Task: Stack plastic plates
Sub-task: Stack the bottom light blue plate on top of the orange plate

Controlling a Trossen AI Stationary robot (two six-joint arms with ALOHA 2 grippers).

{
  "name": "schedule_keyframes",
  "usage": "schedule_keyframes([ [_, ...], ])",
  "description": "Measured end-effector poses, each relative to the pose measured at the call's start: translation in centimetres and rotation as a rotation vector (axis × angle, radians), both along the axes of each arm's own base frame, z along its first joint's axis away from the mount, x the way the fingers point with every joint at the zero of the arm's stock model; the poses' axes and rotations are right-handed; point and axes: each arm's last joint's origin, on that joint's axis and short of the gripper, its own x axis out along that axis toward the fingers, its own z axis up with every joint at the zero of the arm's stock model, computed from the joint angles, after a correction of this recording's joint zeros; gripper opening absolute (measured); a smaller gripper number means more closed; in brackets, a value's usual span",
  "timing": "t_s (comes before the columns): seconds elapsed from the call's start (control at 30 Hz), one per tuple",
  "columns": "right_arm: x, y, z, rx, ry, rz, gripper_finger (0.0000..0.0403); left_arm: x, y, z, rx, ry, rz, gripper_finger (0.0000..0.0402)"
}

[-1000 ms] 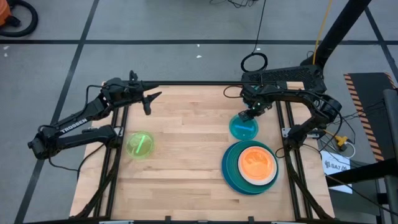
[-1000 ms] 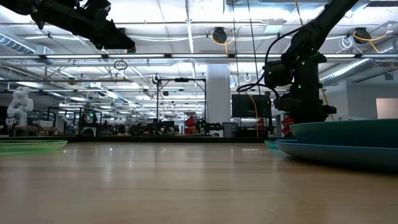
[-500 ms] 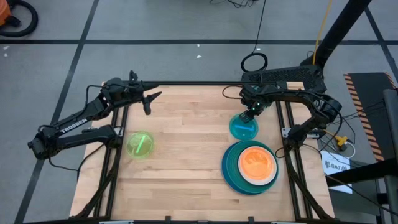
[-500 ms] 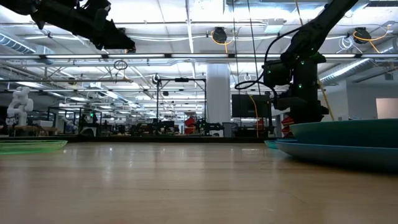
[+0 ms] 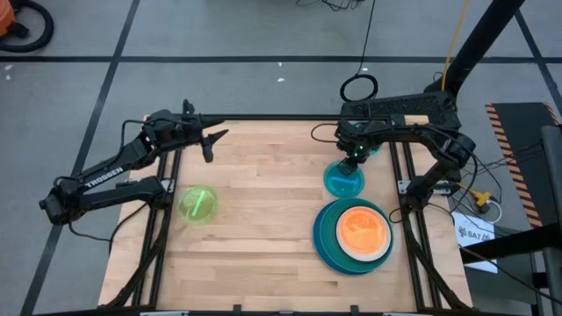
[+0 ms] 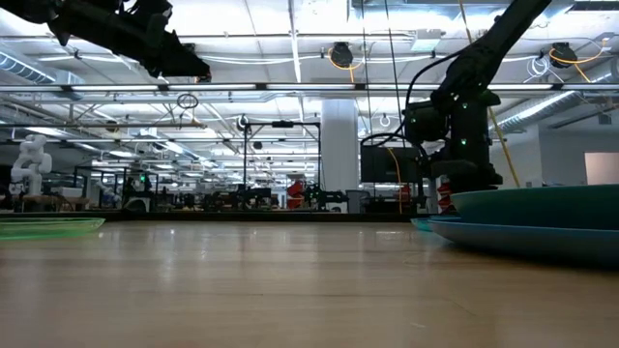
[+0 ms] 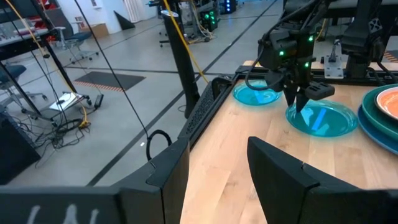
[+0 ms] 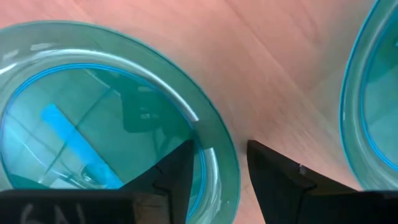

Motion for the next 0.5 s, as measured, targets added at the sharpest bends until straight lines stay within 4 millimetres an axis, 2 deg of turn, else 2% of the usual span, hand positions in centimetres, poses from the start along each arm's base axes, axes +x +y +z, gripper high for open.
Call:
schedule_keyframes([
  [0.13,-0.07,0.07,0.27,-0.007,-0.01,0.004,0.0135,0.0,0.0,0.0,0.004,0.002,-0.001,0.017],
  [0.5,-0.15,0.17,0.91,-0.025,-0.04,-0.013,0.0079,0.0,0.0,0.01,0.004,0.001,-0.001,0.017],
])
